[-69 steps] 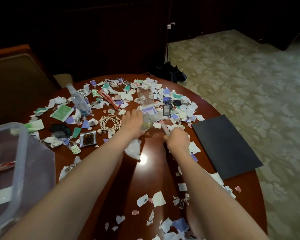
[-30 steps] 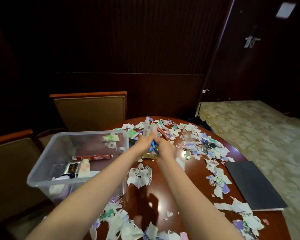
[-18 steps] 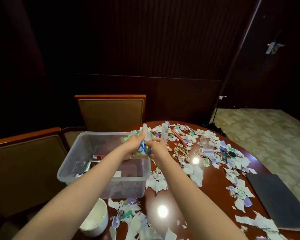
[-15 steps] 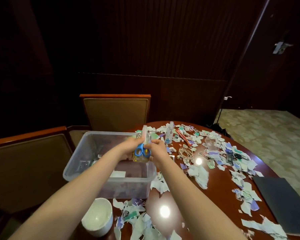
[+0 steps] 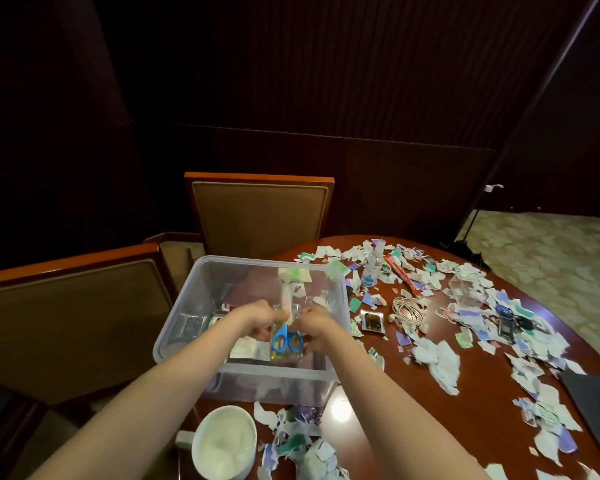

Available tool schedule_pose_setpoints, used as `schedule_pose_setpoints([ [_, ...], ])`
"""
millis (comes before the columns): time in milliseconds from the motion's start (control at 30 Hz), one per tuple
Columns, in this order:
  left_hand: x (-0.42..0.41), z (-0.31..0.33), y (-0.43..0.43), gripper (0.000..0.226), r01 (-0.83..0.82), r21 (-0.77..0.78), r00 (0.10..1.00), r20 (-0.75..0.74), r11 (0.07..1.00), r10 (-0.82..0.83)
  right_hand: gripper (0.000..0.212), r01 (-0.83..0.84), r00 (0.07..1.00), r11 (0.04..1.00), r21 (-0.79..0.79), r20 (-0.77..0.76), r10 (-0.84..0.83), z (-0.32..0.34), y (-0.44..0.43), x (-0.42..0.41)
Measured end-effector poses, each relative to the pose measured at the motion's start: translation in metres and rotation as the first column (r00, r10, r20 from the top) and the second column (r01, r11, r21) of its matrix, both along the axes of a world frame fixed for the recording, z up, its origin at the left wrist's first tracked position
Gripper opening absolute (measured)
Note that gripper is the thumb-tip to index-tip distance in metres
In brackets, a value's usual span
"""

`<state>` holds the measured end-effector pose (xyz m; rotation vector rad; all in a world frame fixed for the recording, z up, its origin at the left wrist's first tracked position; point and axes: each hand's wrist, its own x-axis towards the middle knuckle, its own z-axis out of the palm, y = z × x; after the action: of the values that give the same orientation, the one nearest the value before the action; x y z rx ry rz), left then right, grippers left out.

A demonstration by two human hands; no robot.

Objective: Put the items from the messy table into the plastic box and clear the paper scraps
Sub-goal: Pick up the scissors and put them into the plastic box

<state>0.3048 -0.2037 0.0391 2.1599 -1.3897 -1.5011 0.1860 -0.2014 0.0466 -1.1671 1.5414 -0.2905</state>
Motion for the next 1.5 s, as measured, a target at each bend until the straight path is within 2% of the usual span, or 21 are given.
schedule_pose_setpoints([
  [133,0.002,-0.011,-0.002,0.03,0.04,0.05,0.998,0.043,0.998,-0.042,0.048,-0.155,0.974,0.987,0.035,-0.162,0.158,-0.011,-0.006,0.011],
  [200,0.003,-0.016,-0.002,0.027,0.045,0.093,0.998,0.047,0.995,-0.05,0.044,-0.202,0.954,0.977,0.075,-0.211,0.213,-0.018,-0.008,0.014],
  [300,0.004,-0.025,-0.004,0.026,0.065,0.139,0.995,0.07,0.988,-0.075,0.021,-0.279,0.921,0.95,0.141,-0.24,0.306,-0.022,-0.007,0.018],
  [400,0.002,-0.034,-0.005,0.026,0.098,0.193,0.989,0.089,0.976,-0.117,0.035,-0.336,0.888,0.929,0.152,-0.279,0.367,-0.03,-0.006,0.018],
  [500,0.0,-0.04,-0.005,0.027,0.124,0.237,0.984,0.096,0.964,-0.15,0.037,-0.368,0.868,0.912,0.182,-0.286,0.407,-0.033,-0.008,0.018],
  [600,0.001,-0.046,-0.006,0.012,0.193,0.283,0.967,0.106,0.94,-0.231,0.036,-0.413,0.839,0.882,0.229,-0.282,0.466,-0.035,-0.006,0.017],
  [700,0.004,-0.056,-0.007,0.03,0.185,0.296,0.97,0.097,0.937,-0.222,0.036,-0.488,0.787,0.826,0.282,-0.267,0.556,-0.036,-0.002,0.017],
  [733,0.003,-0.056,-0.007,0.027,0.188,0.308,0.972,0.079,0.933,-0.222,0.036,-0.504,0.771,0.815,0.286,-0.276,0.574,-0.037,-0.003,0.016],
  [833,0.0,-0.052,-0.007,0.016,0.179,0.3,0.976,0.064,0.937,-0.207,0.035,-0.519,0.749,0.8,0.3,-0.292,0.595,-0.035,-0.003,0.016],
  [967,0.0,-0.053,-0.007,0.036,0.151,0.324,0.985,0.027,0.934,-0.169,0.034,-0.54,0.715,0.789,0.294,-0.334,0.614,-0.033,-0.003,0.014],
  [1233,-0.006,-0.05,-0.002,0.041,0.18,0.36,0.978,0.039,0.915,-0.207,0.036,-0.604,0.648,0.713,0.356,-0.302,0.699,-0.023,0.002,0.014],
  [1333,-0.006,-0.048,-0.001,0.041,0.171,0.353,0.981,0.03,0.92,-0.194,0.028,-0.61,0.642,0.702,0.368,-0.289,0.71,-0.024,0.002,0.014],
  [1400,-0.006,-0.047,0.0,0.04,0.186,0.353,0.98,0.006,0.917,-0.201,0.021,-0.602,0.634,0.706,0.373,-0.315,0.706,-0.025,0.002,0.013],
  [1500,-0.009,-0.046,0.003,0.039,0.213,0.37,0.977,-0.047,0.905,-0.21,0.024,-0.599,0.614,0.701,0.387,-0.34,0.712,-0.022,0.001,0.01],
])
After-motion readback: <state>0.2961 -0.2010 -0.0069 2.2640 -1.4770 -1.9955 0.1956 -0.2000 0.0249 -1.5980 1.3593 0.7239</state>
